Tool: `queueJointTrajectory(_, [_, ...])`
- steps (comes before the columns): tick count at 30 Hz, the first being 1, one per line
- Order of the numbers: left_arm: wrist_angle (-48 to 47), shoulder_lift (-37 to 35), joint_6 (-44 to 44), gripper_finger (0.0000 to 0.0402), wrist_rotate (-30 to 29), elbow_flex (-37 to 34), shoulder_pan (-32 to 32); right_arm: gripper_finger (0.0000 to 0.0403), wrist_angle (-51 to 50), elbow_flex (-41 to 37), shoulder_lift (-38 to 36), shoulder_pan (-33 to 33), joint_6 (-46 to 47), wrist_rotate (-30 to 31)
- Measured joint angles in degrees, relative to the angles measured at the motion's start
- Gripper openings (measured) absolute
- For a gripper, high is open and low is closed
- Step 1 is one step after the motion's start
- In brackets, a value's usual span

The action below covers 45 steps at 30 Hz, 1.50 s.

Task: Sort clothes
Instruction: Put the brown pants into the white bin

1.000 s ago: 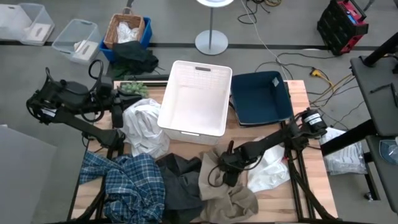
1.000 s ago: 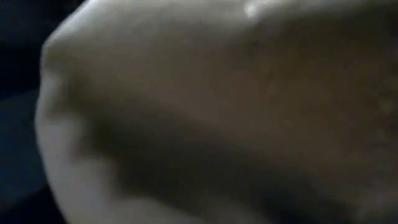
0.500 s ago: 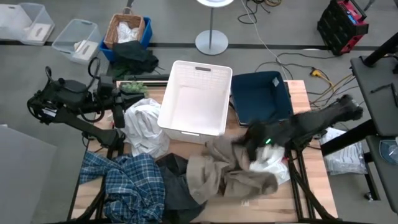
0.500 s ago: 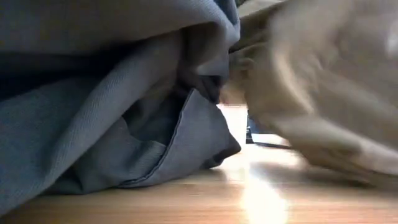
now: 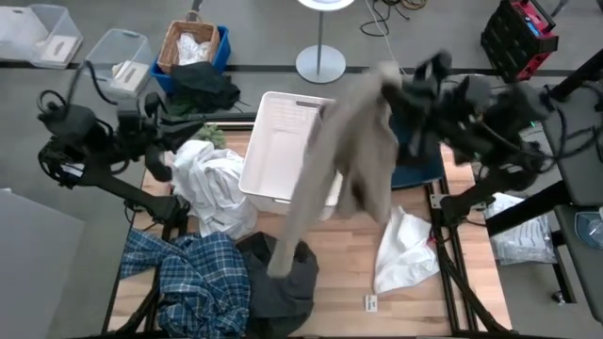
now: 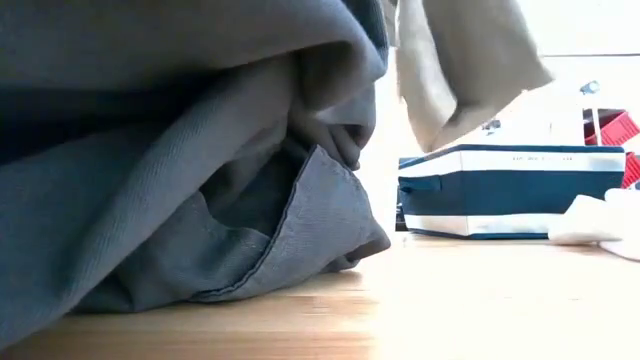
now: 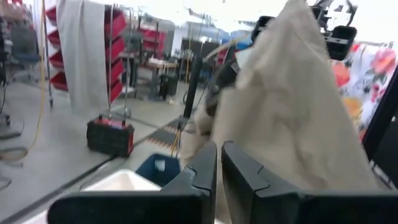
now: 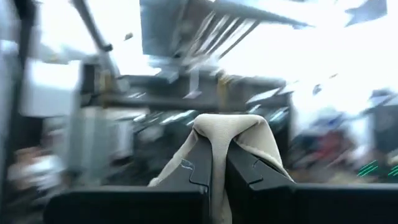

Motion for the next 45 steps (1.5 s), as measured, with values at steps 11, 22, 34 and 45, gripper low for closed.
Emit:
queueJointTrajectory(11, [2.6, -2.1, 1.9, 0.0007, 0.0, 0.0, 0.0, 0.0009, 35.1, 10.7, 16.2, -21.2, -6.2, -1.5])
queueJointTrajectory(22, [2.7, -3.7, 4.2, 0.0006, 0.0, 0.0, 0.0, 0.0009, 7.4, 12.9, 30.5, -33.1, 27.1, -1.5])
queueJointTrajectory(34, [-0.5, -3.5, 5.0, 0.0007, -0.2, 0.0, 0.0, 0.0110, -62.0, 13.2, 30.6, -31.9, 32.4, -18.8])
queueJointTrajectory(45, [-0.6, -2.6, 7.8, 0.0007, -0.6, 0.0, 0.0, 0.0300, -87.7, 12.7, 26.9, -32.9, 31.5, -8.4])
